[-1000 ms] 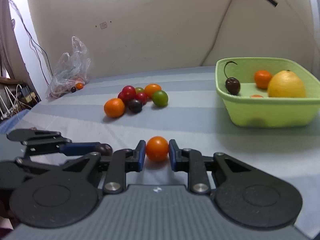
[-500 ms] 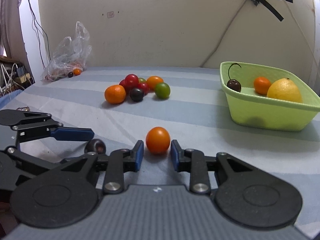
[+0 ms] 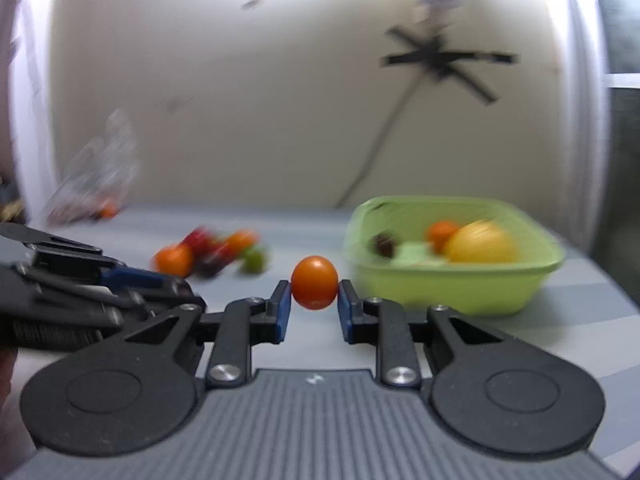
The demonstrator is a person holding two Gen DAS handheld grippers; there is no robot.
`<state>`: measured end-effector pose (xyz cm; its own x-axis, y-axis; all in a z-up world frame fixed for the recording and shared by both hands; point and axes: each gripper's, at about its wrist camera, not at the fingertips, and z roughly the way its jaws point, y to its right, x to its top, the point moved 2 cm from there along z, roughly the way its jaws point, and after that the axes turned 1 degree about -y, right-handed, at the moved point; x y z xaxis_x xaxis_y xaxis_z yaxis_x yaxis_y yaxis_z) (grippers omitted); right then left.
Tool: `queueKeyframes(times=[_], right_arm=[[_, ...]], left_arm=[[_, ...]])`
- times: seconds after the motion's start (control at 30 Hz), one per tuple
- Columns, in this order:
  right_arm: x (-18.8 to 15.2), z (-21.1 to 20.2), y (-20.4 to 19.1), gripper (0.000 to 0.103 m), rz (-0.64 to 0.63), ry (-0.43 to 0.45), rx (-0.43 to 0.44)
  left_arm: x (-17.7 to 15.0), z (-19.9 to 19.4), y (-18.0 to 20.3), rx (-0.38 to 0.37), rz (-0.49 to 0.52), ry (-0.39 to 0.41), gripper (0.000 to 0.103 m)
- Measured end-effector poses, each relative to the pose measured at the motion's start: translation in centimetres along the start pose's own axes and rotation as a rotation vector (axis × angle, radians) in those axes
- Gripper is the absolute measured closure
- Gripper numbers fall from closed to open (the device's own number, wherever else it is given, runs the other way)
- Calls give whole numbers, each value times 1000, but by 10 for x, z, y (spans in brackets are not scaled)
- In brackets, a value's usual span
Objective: Organize fruits
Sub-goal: 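Lower the tomato and cherry into the green basket and open both tools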
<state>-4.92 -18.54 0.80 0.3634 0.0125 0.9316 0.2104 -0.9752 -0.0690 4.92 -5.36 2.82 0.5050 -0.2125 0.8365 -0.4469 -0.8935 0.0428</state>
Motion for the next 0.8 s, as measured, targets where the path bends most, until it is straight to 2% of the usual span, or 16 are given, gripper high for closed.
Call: queueKeyframes(times=[0.07,0.17,0.33,0.47,0.6,0.8], right_arm=[[6,2,16,75,11,37,-69],[10,12,34,75,4,42,-140],[9,25,50,73,31,42,-173],[9,23,49,56,37,56,-159],[11,22,56,56,74,60,-147],[10,18,58,56,96,70,-108]], left_arm=[[25,13,-3,-47,-41,28,75],[56,39,0,-87,-53,40,74],[84,93,12,-150,-53,-16,74],[87,120,18,-127,-49,-48,72],[86,121,18,-138,-82,-38,59],[90,78,-8,-135,-156,41,58]])
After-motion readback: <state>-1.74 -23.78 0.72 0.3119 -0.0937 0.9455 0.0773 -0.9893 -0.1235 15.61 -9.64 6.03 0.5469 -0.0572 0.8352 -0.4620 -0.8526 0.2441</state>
